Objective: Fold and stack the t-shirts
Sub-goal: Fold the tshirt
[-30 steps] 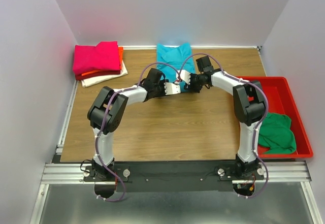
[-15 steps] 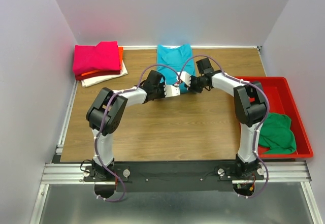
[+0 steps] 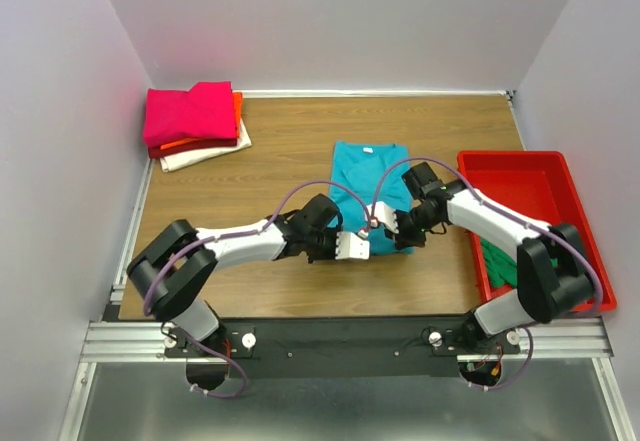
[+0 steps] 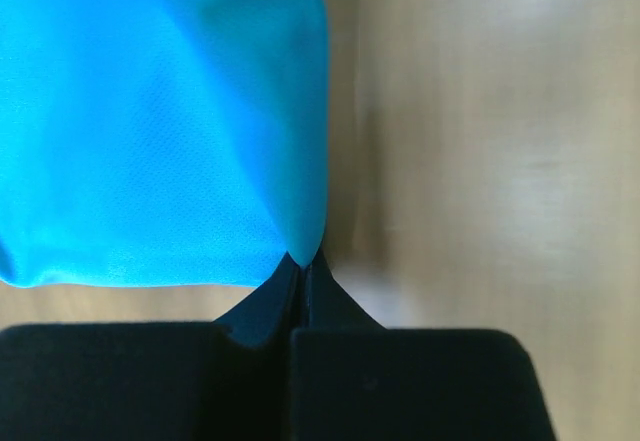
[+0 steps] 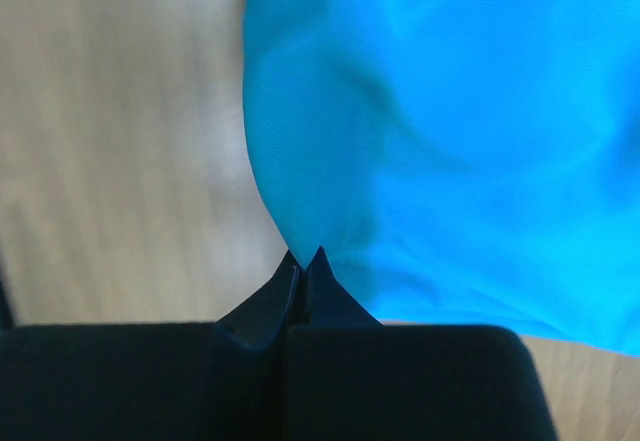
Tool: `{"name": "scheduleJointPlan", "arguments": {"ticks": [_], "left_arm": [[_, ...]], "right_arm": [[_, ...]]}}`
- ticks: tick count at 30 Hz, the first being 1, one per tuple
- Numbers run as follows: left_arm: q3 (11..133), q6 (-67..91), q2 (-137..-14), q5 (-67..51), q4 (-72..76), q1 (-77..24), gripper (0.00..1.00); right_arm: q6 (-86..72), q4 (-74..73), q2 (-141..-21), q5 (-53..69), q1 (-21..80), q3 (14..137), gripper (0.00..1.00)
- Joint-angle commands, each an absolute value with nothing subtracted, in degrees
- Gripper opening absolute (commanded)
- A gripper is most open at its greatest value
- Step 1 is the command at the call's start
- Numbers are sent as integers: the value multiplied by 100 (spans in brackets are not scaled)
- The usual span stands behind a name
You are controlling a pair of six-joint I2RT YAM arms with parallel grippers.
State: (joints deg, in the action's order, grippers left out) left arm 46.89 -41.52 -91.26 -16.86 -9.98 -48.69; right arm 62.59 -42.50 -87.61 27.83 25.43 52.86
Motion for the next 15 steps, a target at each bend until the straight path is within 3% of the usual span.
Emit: {"name": "scheduleJointPlan", "arguments": {"ticks": [1,8,15], "left_arm": [[4360,-3578,-8422,-2188,-1291,-5106,0],[4622,-3700,-7779,-2145,-1529,-5115,0],[5553,-4534,-8112,-1749,-1617,-4747,0]], "right_arm": [[6179,-4991,-7999,2980,2549,4949,1],[5556,-5159,-7260,2752,2549,5220,0],[5230,-5159,-7637,2119,2479,6309,0]]}}
